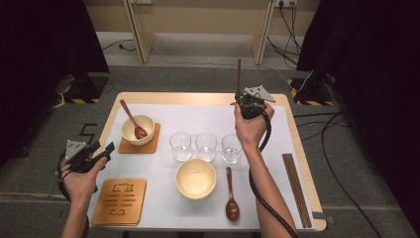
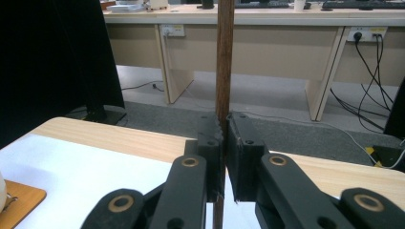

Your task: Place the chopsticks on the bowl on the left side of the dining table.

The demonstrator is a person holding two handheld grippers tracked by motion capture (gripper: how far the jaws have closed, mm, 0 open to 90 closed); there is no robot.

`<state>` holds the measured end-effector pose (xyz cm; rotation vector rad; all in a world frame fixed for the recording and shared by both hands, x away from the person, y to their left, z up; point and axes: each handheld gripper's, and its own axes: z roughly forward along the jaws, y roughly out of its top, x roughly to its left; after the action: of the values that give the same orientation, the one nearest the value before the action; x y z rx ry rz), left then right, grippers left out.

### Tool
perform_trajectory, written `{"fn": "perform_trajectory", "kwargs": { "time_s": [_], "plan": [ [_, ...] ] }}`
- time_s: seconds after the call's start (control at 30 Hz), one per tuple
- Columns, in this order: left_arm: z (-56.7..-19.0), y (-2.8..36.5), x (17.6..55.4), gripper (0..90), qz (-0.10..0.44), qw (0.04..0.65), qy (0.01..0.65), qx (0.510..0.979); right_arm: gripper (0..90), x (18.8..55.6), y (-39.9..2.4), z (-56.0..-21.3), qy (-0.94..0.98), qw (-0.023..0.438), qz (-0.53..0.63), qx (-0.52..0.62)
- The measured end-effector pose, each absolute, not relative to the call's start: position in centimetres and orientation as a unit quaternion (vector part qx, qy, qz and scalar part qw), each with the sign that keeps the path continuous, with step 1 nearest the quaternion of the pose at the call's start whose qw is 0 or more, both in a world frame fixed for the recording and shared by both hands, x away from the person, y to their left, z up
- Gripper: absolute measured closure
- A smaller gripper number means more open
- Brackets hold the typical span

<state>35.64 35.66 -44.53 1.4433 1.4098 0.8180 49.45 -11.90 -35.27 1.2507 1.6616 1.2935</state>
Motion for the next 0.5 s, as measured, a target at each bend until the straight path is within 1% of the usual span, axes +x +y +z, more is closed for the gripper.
{"fn": "perform_trajectory", "kwargs": {
  "time_s": [0.5],
  "plan": [
    [-44.46, 35.64, 35.59, 42.4, 0.333, 0.465, 0.573, 0.588, 85.0, 49.68, -10.96, -35.33, 0.641, 0.336, 0.502, 0.474]
  ]
}}
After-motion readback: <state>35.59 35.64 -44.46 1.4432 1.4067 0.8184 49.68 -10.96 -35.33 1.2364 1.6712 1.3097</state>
